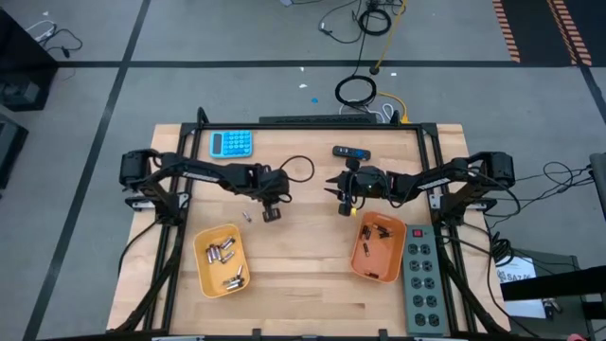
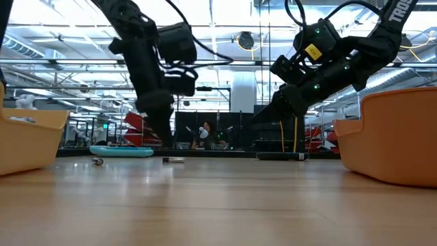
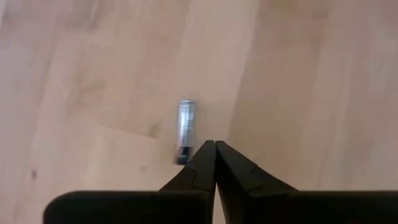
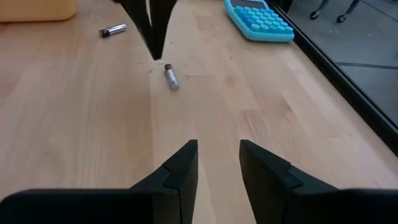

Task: Sort batteries
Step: Put the silver battery into the yellow bin

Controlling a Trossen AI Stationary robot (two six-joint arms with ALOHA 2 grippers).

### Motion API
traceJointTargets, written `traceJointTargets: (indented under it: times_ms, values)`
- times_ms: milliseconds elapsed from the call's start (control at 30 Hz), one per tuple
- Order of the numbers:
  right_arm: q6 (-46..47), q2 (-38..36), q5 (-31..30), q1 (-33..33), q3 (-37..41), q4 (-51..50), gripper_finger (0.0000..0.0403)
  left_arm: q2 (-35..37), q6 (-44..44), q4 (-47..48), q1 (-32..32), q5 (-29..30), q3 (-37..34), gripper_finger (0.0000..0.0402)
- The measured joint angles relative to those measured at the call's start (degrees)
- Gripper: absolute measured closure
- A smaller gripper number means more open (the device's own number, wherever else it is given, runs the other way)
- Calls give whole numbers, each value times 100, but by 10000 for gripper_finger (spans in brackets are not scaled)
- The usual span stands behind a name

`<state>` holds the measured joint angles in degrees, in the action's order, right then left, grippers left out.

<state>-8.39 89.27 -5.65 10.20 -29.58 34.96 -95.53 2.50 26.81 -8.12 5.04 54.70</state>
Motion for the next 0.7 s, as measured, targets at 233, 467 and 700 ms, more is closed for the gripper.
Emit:
traceJointTargets:
  times_ms: [233,467,700]
  values:
    - [25,0,138,-2,0,79,294,322,-140,-38,16,519,4,372]
    - [119,0,153,-4,0,123,294,146,-32,-5,-210,-204,6,284]
    - [128,0,153,-4,0,-18,294,143,-182,-90,93,-335,13,179]
